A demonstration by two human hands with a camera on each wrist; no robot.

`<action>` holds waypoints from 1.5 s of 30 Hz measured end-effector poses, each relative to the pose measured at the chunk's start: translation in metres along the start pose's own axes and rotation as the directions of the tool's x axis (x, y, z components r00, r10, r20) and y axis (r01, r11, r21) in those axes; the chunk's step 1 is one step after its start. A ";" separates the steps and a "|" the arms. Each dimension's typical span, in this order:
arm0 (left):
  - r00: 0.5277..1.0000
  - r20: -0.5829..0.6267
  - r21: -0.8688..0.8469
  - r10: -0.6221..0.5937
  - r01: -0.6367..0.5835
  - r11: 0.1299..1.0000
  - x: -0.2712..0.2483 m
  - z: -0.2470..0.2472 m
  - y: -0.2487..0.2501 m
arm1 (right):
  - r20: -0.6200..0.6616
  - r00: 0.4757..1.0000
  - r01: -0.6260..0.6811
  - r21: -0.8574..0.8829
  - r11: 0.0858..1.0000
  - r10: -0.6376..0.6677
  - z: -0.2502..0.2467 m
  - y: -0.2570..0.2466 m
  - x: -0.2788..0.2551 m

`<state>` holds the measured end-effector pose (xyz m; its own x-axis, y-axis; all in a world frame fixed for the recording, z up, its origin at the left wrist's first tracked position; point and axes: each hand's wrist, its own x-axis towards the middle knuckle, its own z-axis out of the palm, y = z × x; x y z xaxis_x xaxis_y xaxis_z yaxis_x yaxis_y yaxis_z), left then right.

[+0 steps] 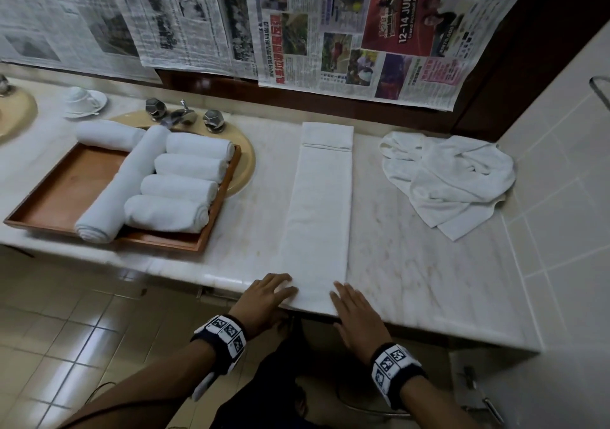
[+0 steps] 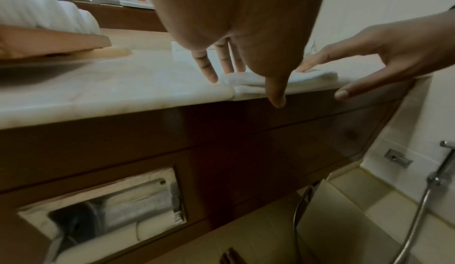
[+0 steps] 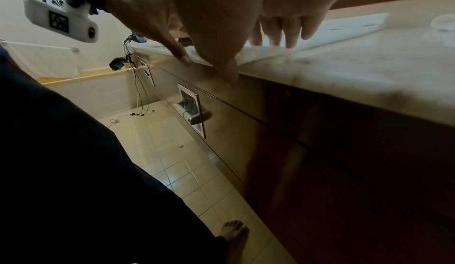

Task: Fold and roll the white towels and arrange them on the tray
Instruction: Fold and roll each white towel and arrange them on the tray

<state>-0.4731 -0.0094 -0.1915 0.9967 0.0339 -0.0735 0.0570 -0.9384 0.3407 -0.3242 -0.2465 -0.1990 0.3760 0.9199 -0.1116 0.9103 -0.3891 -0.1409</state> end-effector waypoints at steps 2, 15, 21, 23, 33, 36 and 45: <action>1.000 -0.001 -0.002 0.000 0.000 1.000 -0.002 -0.006 -0.006 | -0.039 0.999 0.004 -0.016 1.000 -0.004 -0.007 0.001 0.002; 0.998 0.055 -0.116 -0.032 0.039 0.992 0.012 -0.031 -0.011 | -0.142 0.990 0.027 0.153 0.988 -0.005 -0.016 0.010 0.019; 0.992 0.040 -0.189 -0.123 0.128 0.974 0.018 -0.023 -0.010 | -0.020 0.993 -0.101 0.345 0.933 0.114 -0.016 0.011 0.025; 0.983 0.065 -0.223 -0.173 0.183 0.957 0.021 -0.024 -0.010 | 0.006 0.982 -0.171 0.442 0.881 0.188 -0.023 0.010 0.025; 0.946 -0.022 -0.246 -0.323 0.308 0.919 0.029 -0.026 -0.008 | 0.092 0.835 -0.515 0.481 0.710 0.543 -0.036 -0.010 0.035; 0.987 -0.038 -0.066 -0.156 0.154 0.986 0.030 -0.028 -0.008 | -0.014 0.891 -0.420 0.351 0.837 0.454 -0.035 -0.014 0.036; 0.998 0.057 0.140 -0.028 0.020 0.990 0.028 -0.034 -0.017 | -0.030 0.982 -0.178 0.153 0.972 0.185 -0.024 -0.005 0.024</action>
<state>-0.4439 0.0196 -0.1673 0.9899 0.0407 -0.1359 0.0682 -0.9765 0.2045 -0.3157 -0.2213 -0.1768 0.5428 0.8331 -0.1061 0.7914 -0.5497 -0.2674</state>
